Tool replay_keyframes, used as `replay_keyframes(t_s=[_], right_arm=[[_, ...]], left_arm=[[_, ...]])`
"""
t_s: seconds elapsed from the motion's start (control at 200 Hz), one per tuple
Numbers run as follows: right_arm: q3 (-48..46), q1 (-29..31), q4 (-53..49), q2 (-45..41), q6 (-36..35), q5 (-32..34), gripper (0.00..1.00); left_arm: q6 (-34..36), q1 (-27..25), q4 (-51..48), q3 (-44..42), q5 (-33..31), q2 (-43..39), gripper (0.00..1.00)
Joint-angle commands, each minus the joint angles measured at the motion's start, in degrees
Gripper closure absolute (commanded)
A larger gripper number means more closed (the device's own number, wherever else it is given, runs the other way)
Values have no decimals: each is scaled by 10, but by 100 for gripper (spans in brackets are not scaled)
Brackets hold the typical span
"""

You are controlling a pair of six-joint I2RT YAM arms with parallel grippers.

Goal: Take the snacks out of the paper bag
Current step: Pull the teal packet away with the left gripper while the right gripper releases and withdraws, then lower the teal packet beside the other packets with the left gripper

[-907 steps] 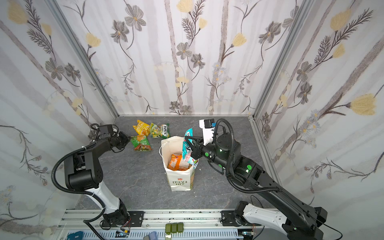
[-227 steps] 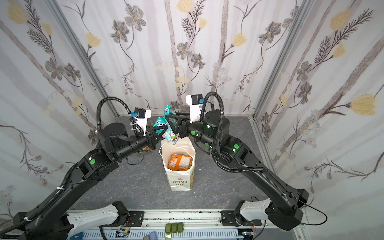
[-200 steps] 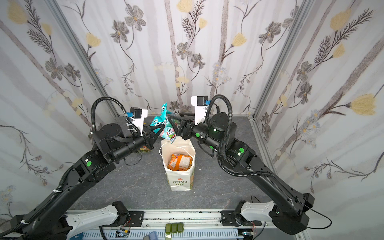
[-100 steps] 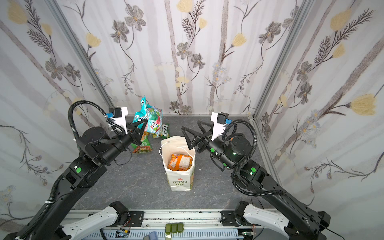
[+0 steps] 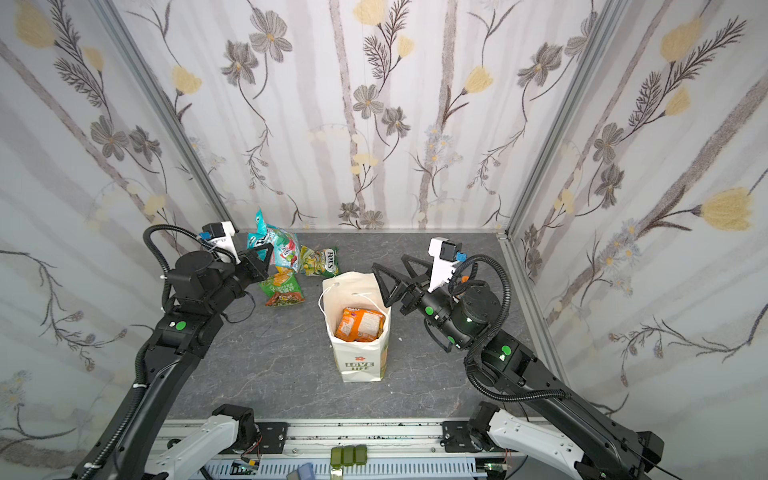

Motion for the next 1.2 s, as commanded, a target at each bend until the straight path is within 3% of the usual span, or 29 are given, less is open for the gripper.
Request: replay_keyframes(t_s=[0.0, 0.45, 1.194], right_arm=[[-10, -1, 9, -8, 11, 12, 1], [-31, -4, -2, -21, 32, 12, 0], [-48, -4, -15, -42, 48, 18, 1]], left_arm=[[-84, 27, 102, -35, 77, 21, 100], [-115, 38, 185, -115, 100, 125, 100], [-159, 38, 305, -121, 124, 354, 100]])
